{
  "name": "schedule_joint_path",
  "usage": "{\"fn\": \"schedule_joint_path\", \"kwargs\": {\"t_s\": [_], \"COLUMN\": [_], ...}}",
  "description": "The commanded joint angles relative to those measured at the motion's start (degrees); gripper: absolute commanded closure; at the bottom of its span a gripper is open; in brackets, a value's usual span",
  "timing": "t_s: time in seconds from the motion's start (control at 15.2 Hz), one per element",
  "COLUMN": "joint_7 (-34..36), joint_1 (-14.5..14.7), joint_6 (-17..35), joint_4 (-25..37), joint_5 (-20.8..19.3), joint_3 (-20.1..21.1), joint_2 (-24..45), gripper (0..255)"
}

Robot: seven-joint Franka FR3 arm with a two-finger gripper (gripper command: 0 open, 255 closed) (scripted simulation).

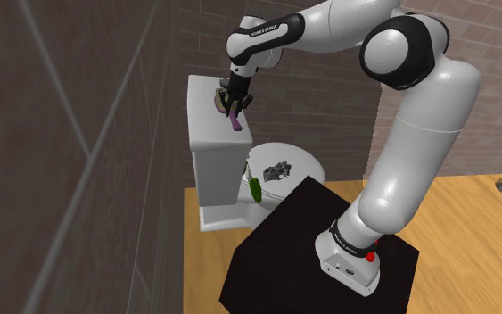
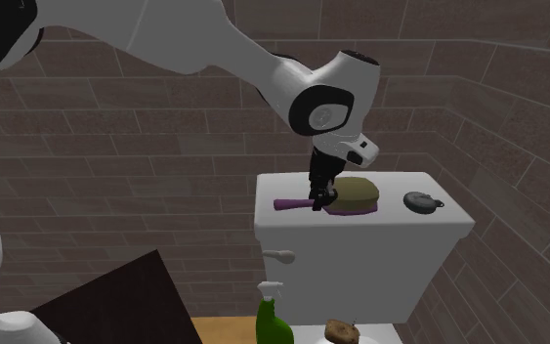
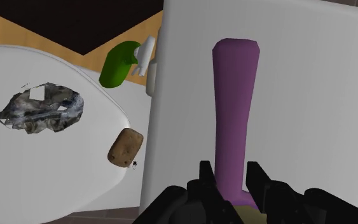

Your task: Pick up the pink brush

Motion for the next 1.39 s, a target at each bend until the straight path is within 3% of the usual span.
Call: {"fn": "schedule_joint_path", "kwargs": {"t_s": [0.0, 0.2, 1.32], "joint_7": [-0.04, 0.06, 1.94], "joint_1": [0.05, 0.16, 0.13], "joint_6": [-0.03, 0.24, -10.13], "joint_4": [-0.02, -0.27, 6.34], "joint_5": [0.06, 0.07, -1.10], "joint_3": [0.09, 0.15, -0.14], "joint_2": [0.14, 0.12, -3.79], "gripper": [255, 255, 255]}}
